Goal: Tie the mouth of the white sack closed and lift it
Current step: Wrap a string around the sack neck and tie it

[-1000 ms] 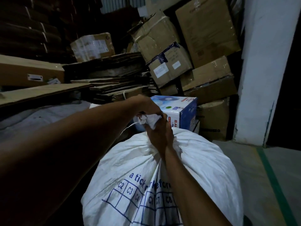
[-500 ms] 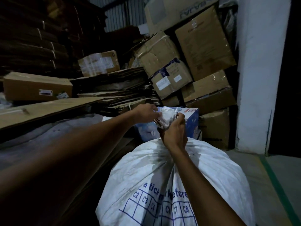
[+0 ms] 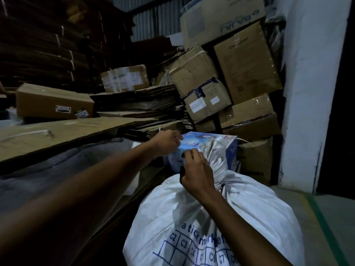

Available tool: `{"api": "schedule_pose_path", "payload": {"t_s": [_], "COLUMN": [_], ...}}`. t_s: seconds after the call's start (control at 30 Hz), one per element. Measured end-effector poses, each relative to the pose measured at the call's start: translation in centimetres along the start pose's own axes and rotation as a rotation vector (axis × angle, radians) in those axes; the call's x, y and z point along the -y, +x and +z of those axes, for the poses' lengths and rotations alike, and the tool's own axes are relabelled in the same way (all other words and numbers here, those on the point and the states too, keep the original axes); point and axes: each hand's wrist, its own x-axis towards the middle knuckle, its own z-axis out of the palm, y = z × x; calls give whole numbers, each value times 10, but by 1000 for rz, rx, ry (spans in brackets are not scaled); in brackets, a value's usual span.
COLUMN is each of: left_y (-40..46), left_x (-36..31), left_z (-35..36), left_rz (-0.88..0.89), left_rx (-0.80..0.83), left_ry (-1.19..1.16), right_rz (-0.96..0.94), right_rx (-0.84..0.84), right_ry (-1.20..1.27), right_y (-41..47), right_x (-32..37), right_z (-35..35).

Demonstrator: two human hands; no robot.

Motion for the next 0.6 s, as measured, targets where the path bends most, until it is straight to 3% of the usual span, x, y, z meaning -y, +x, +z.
{"api": "schedule_pose_path", "payload": {"t_s": [0.4,0.5,0.6], "left_y": [-58,-80,-99], "left_x": [77,102,135], "left_z": [-52,-79,-109], "left_rz": [-194,-289,-353], "left_rx": [-254,-351,-332], "left_ry": [38,167,325], "right_rz": [-52,-105,-143], "right_rx": [39,39,55], "right_ry": [51,86,157], "right_y": [70,87,100], "right_x": [60,88,118], "right_z": [-12,-10,-5]}}
